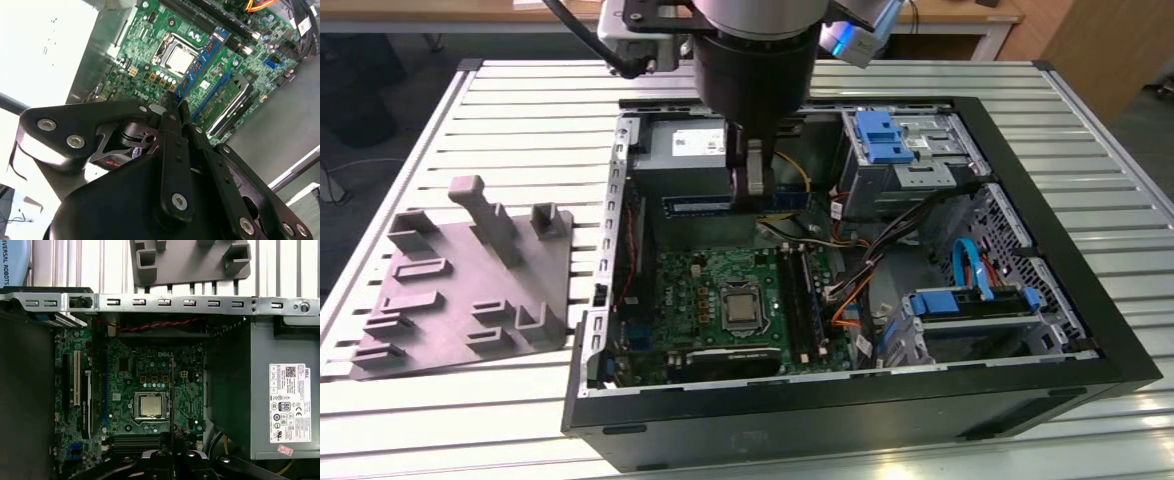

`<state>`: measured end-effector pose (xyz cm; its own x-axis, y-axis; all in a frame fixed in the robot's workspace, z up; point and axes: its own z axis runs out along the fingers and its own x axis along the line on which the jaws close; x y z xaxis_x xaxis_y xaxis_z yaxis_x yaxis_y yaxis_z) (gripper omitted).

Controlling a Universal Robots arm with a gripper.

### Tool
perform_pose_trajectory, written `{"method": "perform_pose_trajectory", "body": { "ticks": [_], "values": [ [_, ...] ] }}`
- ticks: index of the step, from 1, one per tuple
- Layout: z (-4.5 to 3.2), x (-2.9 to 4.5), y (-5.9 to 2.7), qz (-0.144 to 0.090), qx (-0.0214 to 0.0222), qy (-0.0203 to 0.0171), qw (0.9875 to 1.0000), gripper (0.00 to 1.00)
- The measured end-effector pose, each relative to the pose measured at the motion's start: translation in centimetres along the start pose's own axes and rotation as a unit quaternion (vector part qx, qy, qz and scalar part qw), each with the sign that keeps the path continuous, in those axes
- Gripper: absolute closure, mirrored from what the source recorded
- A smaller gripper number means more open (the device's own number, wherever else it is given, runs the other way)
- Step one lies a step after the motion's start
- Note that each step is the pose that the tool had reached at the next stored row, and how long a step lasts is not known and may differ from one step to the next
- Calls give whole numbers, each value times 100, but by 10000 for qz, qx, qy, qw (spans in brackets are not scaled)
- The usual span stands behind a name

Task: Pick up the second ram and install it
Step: 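Pick up the second ram and move it above second insertion slot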

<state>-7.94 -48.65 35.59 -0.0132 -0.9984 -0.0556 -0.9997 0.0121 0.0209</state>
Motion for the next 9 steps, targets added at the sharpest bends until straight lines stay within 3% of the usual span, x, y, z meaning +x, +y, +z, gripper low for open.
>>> {"method": "perform_pose_trajectory", "body": {
  "ticks": [9],
  "values": [
    [132,6,-139,131,7,-3,9999,86]
  ]
}}
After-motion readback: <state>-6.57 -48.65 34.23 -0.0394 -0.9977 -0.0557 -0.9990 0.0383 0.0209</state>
